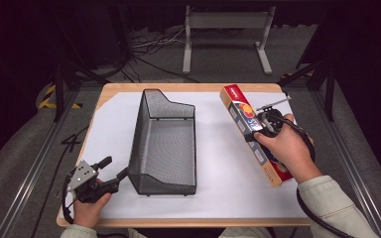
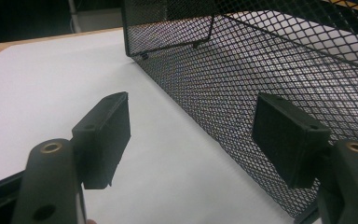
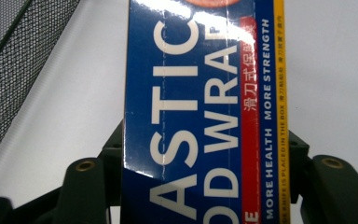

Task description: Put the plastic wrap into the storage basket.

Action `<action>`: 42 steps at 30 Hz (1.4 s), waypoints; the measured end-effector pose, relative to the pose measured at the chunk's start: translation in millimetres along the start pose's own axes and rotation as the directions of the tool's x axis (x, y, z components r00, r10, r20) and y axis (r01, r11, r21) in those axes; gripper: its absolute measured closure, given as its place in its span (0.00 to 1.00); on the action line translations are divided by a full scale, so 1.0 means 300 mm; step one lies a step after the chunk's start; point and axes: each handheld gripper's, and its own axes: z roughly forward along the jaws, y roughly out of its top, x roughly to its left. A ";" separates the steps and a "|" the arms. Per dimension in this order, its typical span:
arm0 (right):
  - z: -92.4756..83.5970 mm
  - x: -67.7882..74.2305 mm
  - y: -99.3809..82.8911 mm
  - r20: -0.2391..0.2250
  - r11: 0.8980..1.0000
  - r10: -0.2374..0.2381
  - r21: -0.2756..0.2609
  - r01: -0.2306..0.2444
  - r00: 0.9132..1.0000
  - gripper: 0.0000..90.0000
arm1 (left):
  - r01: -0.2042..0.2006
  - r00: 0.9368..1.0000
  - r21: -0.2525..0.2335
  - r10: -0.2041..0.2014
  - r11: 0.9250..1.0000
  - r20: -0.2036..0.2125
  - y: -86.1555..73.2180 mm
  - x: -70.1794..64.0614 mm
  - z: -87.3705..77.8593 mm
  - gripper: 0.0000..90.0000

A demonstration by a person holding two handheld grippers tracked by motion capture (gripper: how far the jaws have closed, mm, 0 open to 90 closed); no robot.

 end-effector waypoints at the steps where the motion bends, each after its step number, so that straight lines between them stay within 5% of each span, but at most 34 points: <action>1: -0.006 0.006 0.001 0.007 1.000 0.002 -0.002 -0.002 1.000 0.45 | 0.000 1.000 0.001 0.000 1.000 -0.001 0.000 0.000 0.000 0.32; 4: -0.017 0.026 0.003 0.044 1.000 0.002 -0.005 -0.002 0.999 0.45 | 0.001 1.000 0.004 -0.001 1.000 0.000 -0.001 0.000 0.002 0.32; 19: -0.051 0.189 0.056 -0.051 0.999 -0.034 -0.020 0.033 0.998 0.45 | 0.006 1.000 0.000 -0.006 1.000 -0.005 -0.004 0.002 -0.006 0.32; 42: -0.026 0.471 0.140 -0.160 0.993 -0.113 -0.004 0.114 0.981 0.45 | 0.005 1.000 -0.001 -0.005 1.000 0.002 -0.003 0.004 -0.004 0.32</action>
